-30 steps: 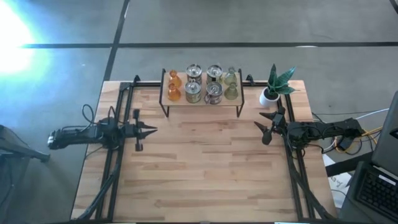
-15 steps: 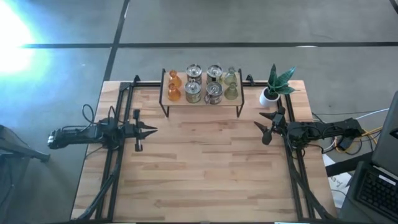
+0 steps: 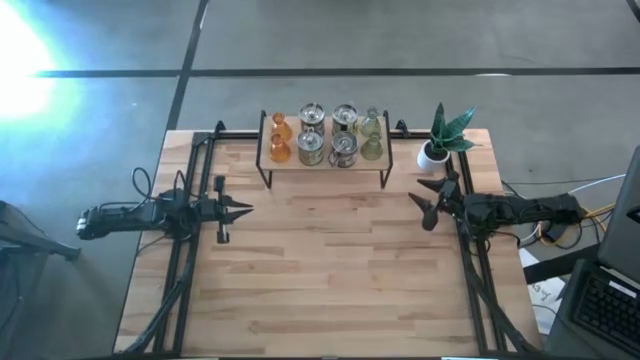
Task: Pick & Place candle stick holders
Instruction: Return to Home Position
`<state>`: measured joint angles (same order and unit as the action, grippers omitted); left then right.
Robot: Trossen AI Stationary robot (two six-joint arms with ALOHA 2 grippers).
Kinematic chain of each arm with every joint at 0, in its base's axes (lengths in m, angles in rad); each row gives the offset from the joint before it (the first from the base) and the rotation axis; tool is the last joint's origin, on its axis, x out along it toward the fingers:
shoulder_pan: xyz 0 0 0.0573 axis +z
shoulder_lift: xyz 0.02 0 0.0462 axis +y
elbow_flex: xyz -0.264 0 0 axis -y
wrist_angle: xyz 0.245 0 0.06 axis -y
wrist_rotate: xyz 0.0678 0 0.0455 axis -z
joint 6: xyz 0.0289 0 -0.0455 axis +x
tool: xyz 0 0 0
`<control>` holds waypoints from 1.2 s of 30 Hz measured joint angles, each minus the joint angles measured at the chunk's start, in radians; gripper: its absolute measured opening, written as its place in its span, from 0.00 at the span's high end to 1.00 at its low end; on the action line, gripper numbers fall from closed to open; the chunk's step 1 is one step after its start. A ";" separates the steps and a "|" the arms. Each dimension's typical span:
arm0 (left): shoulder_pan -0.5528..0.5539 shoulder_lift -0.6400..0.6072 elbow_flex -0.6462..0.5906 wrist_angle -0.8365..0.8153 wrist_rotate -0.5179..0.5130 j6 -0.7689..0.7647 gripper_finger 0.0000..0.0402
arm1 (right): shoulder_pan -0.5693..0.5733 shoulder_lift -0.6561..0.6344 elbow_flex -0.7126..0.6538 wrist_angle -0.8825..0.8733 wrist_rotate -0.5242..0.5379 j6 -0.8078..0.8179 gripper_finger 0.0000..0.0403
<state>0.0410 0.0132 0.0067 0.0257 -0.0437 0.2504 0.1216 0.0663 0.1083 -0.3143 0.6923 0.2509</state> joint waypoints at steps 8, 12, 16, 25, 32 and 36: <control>0.000 0.000 0.000 0.000 0.000 0.000 0.90 | -0.076 -0.057 -0.020 0.082 -0.432 -0.039 0.38; 0.000 0.000 -0.001 0.000 0.000 0.000 0.90 | -0.121 -0.066 -0.039 0.167 -0.561 -0.094 0.38; 0.000 0.001 -0.001 0.000 0.000 0.000 0.90 | -0.130 -0.057 -0.064 0.253 -0.569 -0.115 0.38; 0.000 0.003 -0.001 0.000 0.000 0.000 0.90 | -0.128 0.002 -0.067 0.254 -0.571 -0.180 0.38; 0.000 0.003 -0.001 0.000 0.000 0.000 0.90 | -0.128 0.040 -0.067 0.254 -0.571 -0.180 0.38; 0.000 0.003 -0.001 -0.001 0.001 0.000 0.90 | -0.128 0.046 -0.067 0.254 -0.570 -0.181 0.38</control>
<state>0.0410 0.0166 0.0059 0.0251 -0.0429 0.2504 -0.0067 0.1125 0.0418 -0.0603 0.1221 0.0704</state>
